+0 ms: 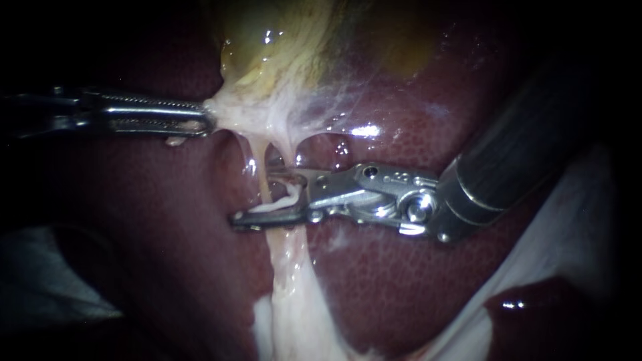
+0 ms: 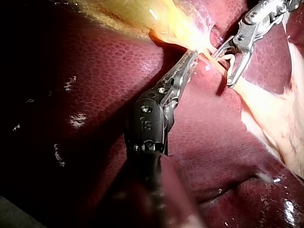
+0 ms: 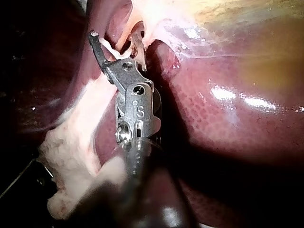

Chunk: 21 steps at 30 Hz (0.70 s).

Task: Clipping first clip left tube

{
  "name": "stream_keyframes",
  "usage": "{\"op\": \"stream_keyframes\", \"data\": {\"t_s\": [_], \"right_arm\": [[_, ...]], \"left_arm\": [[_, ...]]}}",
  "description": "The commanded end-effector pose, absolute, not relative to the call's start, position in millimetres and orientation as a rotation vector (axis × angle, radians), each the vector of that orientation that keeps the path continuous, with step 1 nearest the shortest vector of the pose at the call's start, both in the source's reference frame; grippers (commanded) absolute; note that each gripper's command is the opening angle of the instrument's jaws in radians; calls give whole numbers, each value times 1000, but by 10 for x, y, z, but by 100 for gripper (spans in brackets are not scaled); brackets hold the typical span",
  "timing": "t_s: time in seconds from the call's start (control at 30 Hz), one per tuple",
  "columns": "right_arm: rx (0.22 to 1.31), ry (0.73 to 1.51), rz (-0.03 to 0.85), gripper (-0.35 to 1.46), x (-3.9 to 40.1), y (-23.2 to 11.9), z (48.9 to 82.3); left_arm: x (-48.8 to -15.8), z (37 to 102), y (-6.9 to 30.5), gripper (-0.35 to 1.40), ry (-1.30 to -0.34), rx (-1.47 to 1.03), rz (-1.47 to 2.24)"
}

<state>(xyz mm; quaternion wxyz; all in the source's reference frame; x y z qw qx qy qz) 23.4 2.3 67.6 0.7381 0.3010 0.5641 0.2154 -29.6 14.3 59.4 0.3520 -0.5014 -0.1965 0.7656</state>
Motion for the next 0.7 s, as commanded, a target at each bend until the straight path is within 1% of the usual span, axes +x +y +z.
{"op": "stream_keyframes", "data": {"t_s": [0.03,0.37,0.57,0.7], "right_arm": [[671,1239,465,50,233,23,676],[816,1237,427,50,218,23,679],[887,1245,369,49,208,21,681],[924,1269,344,48,206,20,681]], "left_arm": [[-296,595,144,-35,-509,-1298,1981],[-296,595,144,-35,-509,-1298,1981],[-297,596,144,-35,-508,-1298,1981],[-297,596,144,-35,-508,-1298,1981]]}}
